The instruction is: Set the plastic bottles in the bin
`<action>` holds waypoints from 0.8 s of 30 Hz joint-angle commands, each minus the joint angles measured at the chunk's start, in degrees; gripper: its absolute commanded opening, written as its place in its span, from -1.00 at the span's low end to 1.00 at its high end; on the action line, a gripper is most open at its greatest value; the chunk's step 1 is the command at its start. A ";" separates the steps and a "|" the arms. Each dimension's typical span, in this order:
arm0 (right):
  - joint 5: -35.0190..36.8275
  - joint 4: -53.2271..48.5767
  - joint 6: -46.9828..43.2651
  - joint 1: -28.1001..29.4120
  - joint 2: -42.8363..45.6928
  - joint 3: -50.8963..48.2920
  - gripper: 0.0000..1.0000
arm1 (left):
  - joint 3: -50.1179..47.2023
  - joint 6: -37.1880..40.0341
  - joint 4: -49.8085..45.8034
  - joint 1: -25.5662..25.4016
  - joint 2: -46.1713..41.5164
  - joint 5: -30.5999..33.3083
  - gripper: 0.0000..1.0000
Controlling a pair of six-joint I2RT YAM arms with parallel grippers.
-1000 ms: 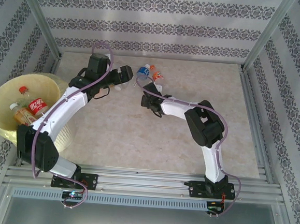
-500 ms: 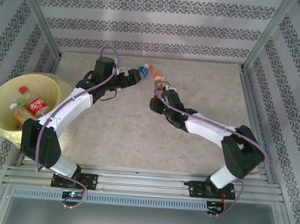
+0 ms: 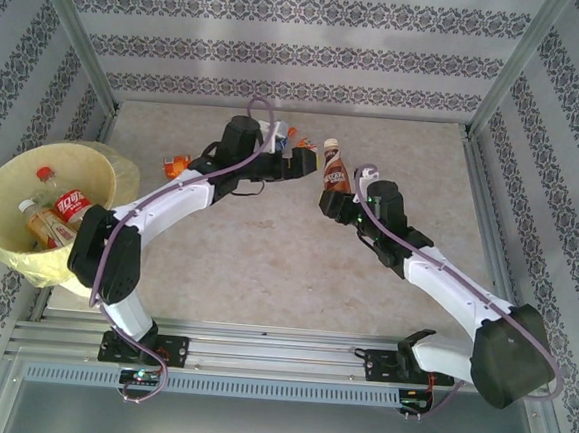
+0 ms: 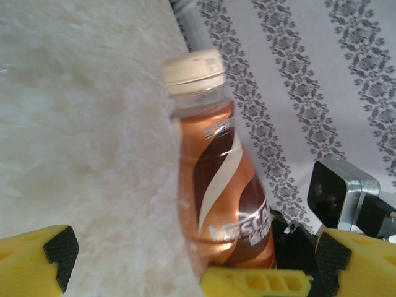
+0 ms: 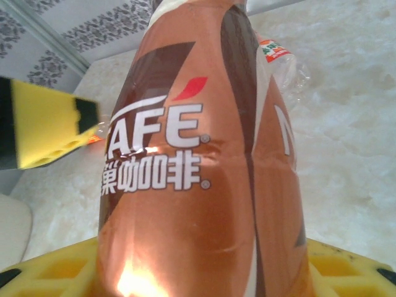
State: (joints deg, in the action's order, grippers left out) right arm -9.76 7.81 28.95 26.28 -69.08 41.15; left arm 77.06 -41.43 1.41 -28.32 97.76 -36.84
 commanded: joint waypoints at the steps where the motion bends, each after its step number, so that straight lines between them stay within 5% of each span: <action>1: -7.74 2.90 -2.47 -0.30 2.06 -0.45 -0.09 | 4.68 -0.70 4.93 -1.35 2.70 -0.03 0.99; 7: -10.02 3.94 -2.15 -0.18 2.55 -0.54 -0.06 | 8.20 -4.34 8.11 -1.81 7.33 4.15 0.94; 18: -10.80 4.83 -1.89 0.02 0.24 1.43 -0.05 | 8.79 -6.12 10.56 -2.09 9.19 0.83 0.19; 24: -11.05 5.02 -1.69 0.16 -0.96 1.92 0.08 | 7.29 -5.23 11.79 -2.05 7.87 1.27 -0.04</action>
State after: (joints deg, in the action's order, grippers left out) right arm -19.44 11.00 28.05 26.11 -69.30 41.50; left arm 84.86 -47.18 9.06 -29.85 106.65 -34.41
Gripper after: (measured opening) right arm 0.558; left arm 0.484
